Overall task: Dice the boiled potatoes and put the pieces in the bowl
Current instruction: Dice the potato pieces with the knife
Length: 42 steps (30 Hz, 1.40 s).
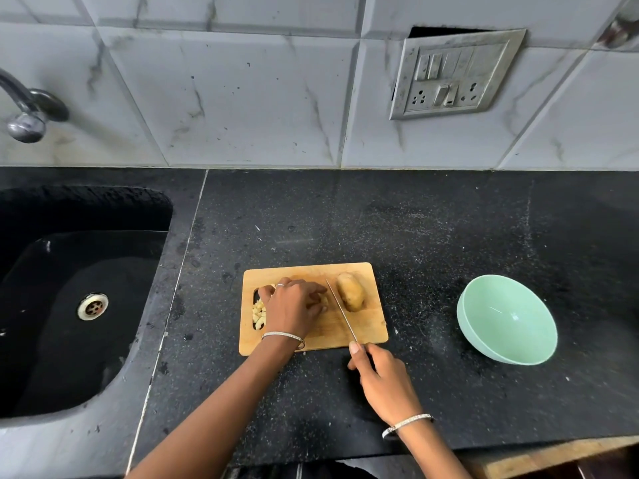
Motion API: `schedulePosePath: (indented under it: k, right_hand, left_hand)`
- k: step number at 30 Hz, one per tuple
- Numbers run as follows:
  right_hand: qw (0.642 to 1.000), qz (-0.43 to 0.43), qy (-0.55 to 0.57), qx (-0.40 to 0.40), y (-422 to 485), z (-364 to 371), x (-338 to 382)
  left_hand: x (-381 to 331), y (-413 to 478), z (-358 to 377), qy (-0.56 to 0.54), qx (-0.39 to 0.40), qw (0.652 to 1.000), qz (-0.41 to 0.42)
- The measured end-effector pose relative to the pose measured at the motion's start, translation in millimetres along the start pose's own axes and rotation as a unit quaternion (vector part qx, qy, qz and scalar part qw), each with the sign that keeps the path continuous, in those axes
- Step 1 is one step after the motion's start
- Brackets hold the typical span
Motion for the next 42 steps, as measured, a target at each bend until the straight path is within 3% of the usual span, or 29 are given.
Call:
schedulePosePath:
  k: [30, 42]
  right_hand:
    - [1.000, 0.028, -0.007, -0.010, 6.1, 31.0, 12.4]
    - [0.994, 0.077, -0.072, -0.001, 6.0, 38.4, 25.8]
  left_hand:
    - [-0.7, 7.4, -3.8, -0.001, -0.008, 1.000, -0.029]
    - [-0.1, 9.8, -5.5, 0.009, -0.003, 0.999, -0.043]
Point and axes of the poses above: each hand's wrist, its own y-axis towards the middle knuckle, its own z-axis out of the palm, x = y × z, the point moved 1 cm from there along y, towards the middle knuckle, and after that the axes turned 10 degrees about y, right-handed, at the moved point
